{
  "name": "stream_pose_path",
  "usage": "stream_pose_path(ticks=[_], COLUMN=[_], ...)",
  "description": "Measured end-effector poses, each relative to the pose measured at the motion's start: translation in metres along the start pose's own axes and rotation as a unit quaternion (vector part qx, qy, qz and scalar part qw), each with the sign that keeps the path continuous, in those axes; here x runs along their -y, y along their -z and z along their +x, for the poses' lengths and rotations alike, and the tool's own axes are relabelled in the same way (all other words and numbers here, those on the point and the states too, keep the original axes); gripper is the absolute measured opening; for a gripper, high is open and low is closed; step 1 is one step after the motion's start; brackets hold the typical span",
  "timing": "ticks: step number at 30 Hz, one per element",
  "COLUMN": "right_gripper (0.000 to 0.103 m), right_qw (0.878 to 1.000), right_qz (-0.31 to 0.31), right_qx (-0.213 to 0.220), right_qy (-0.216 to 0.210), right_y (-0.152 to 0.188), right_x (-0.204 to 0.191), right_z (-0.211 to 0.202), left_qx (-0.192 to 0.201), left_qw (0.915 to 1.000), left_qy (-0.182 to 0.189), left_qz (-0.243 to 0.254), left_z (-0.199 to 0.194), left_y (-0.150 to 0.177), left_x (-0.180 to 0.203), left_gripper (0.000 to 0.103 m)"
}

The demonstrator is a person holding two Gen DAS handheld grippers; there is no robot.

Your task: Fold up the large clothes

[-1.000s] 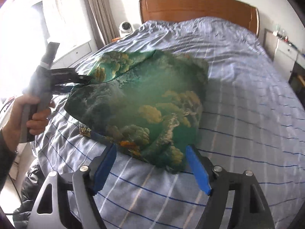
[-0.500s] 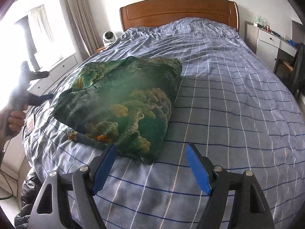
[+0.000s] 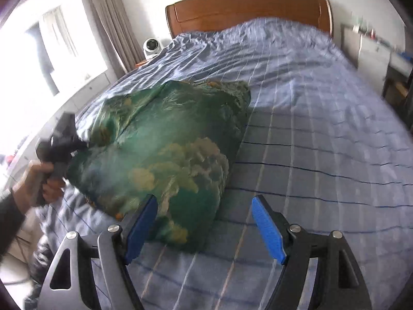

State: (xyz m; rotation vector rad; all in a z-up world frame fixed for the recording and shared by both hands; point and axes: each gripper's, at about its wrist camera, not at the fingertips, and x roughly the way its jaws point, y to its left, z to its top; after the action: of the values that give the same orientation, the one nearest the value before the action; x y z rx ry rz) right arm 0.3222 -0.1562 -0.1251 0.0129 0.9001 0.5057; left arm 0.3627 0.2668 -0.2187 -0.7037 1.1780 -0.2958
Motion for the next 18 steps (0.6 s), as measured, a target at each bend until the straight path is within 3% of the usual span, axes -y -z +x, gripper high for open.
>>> stream_pose_path(ticks=[3, 7, 10, 12, 14, 16, 18], right_gripper=[0.078, 0.078, 0.086, 0.093, 0.092, 0.091, 0.083], right_qw=[0.995, 0.974, 0.957, 0.956, 0.954, 0.963, 0.983], right_qz=[0.061, 0.13, 0.162, 0.165, 0.169, 0.141, 0.063], right_qx=[-0.03, -0.066, -0.072, -0.074, -0.087, -0.088, -0.072], right_qy=[-0.079, -0.172, -0.229, -0.231, -0.233, -0.213, -0.157], right_y=[-0.013, -0.016, -0.016, -0.019, -0.022, -0.028, -0.035], right_x=[0.034, 0.063, 0.068, 0.066, 0.062, 0.051, 0.024], right_z=[0.037, 0.087, 0.112, 0.125, 0.139, 0.14, 0.126], left_qx=[-0.009, -0.016, -0.016, -0.019, -0.02, -0.02, -0.009], left_qw=[0.9999, 0.9996, 0.9994, 0.9988, 0.9981, 0.9988, 0.9997], left_qy=[0.011, 0.02, 0.029, 0.045, 0.057, 0.041, 0.021], left_qz=[0.008, 0.014, 0.012, 0.003, -0.016, -0.018, 0.006], left_z=[0.009, 0.022, 0.027, 0.034, 0.04, 0.045, 0.04], left_y=[-0.007, -0.018, -0.022, -0.02, -0.021, -0.022, -0.016], left_x=[0.002, 0.0, -0.011, -0.014, -0.015, -0.007, 0.006], left_gripper=[0.103, 0.103, 0.103, 0.103, 0.103, 0.102, 0.081])
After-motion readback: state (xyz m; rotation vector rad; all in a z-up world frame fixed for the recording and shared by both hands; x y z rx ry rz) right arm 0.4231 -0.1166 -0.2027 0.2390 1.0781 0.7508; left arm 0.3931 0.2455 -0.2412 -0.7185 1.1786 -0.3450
